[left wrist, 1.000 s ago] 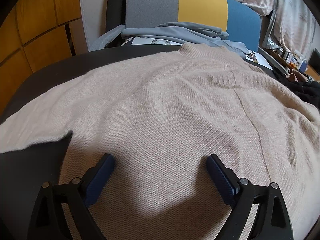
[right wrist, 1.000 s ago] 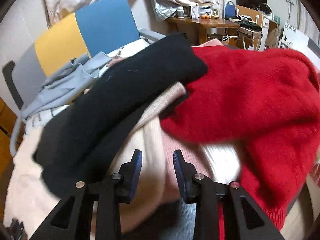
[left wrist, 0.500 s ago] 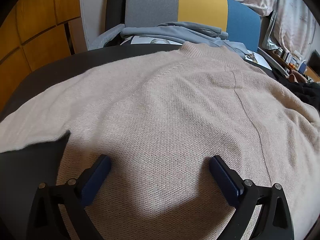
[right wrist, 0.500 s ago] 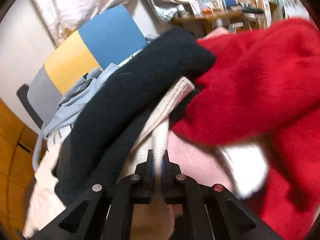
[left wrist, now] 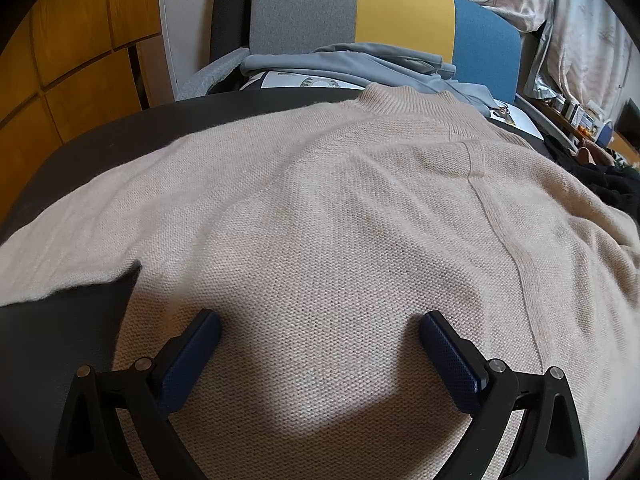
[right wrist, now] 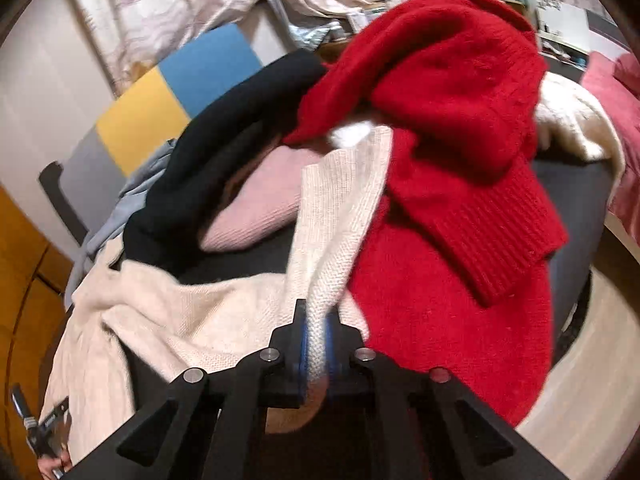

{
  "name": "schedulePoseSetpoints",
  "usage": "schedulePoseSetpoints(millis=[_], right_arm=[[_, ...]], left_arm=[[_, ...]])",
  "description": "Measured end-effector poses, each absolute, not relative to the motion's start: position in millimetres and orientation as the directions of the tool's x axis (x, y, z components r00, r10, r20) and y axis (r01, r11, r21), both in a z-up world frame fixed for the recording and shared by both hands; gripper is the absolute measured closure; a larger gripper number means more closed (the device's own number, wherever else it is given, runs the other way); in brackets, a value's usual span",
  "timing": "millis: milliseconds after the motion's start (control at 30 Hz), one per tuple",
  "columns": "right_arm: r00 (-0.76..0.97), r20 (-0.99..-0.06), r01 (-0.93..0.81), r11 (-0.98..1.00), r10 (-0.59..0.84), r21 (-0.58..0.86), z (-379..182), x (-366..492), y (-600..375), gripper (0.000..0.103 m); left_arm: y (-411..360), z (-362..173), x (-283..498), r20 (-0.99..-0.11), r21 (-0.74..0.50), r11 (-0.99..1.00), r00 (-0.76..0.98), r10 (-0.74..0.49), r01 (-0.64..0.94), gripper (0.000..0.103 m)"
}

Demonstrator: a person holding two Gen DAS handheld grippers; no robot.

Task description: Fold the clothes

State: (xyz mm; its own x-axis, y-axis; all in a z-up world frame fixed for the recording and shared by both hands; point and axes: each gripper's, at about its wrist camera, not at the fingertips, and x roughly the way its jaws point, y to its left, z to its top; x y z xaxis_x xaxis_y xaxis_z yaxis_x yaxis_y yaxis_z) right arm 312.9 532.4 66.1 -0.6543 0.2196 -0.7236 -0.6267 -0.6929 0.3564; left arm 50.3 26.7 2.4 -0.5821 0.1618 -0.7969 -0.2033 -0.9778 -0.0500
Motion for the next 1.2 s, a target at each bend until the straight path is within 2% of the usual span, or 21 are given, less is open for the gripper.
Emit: schedulePoseSetpoints(millis=[67,167,200,267,333,400,533,667,733,833,900,1000,1033,1100,1200], right_arm=[[-0.635,-0.735,-0.660,-0.662,0.238,0.356,66,313,543,0.077],[-0.638,-0.753,-0.670,-0.597,0.160,0.441,54,298,563,0.077],[-0.648,-0.753,-0.661,-0.574,0.113,0.483,49,292,571,0.080],[-0.664,-0.747,-0.627,-0.549,0.007,0.553,41,278,580,0.096],[-0.696,-0.718,-0.576,-0.572,-0.030,0.583,57,267,578,0.096],[-0.732,-0.681,-0.517,-0.660,0.011,0.546,99,255,572,0.097],[-0.842,-0.522,-0.434,-0.748,0.138,0.502,194,244,577,0.097],[-0.852,-0.366,-0.498,-0.795,0.374,0.347,261,248,592,0.097],[-0.809,-0.376,-0.567,-0.768,0.452,0.298,259,245,607,0.097],[-0.663,-0.533,-0.703,-0.682,0.525,0.202,212,233,638,0.097],[-0.532,-0.693,-0.751,-0.649,0.486,0.122,164,220,657,0.093],[-0.433,-0.767,-0.776,-0.629,0.473,0.050,126,221,658,0.093],[-0.423,-0.757,-0.790,-0.612,0.498,0.038,125,226,653,0.092],[-0.385,-0.664,-0.861,-0.509,0.641,0.007,147,247,630,0.077],[-0.449,-0.477,-0.879,-0.470,0.756,0.081,185,271,577,0.077]], left_arm=[[27,3,50,-0.797,-0.048,-0.978,-0.582,0.160,-0.203,0.002],[26,3,49,-0.798,-0.044,-0.978,-0.582,0.158,-0.205,0.002],[26,3,49,-0.798,-0.043,-0.978,-0.582,0.157,-0.205,0.002],[26,3,49,-0.799,-0.044,-0.978,-0.580,0.158,-0.206,0.002],[26,3,48,-0.800,-0.042,-0.978,-0.579,0.156,-0.205,0.001],[26,3,48,-0.801,-0.039,-0.978,-0.579,0.153,-0.205,0.001],[26,3,48,-0.803,-0.037,-0.978,-0.576,0.151,-0.204,0.001],[26,3,48,-0.805,-0.036,-0.979,-0.575,0.148,-0.202,0.001],[25,3,49,-0.805,-0.036,-0.979,-0.574,0.147,-0.200,0.001],[24,3,51,-0.806,-0.036,-0.979,-0.574,0.147,-0.200,0.001],[23,3,52,-0.806,-0.036,-0.979,-0.573,0.146,-0.199,0.001],[22,4,53,-0.809,-0.034,-0.979,-0.570,0.144,-0.199,0.000],[21,4,55,-0.810,-0.032,-0.980,-0.569,0.141,-0.197,0.000],[20,4,58,-0.813,-0.029,-0.981,-0.567,0.135,-0.192,0.000],[20,7,69,-0.822,-0.026,-0.982,-0.556,0.127,-0.187,0.001]])
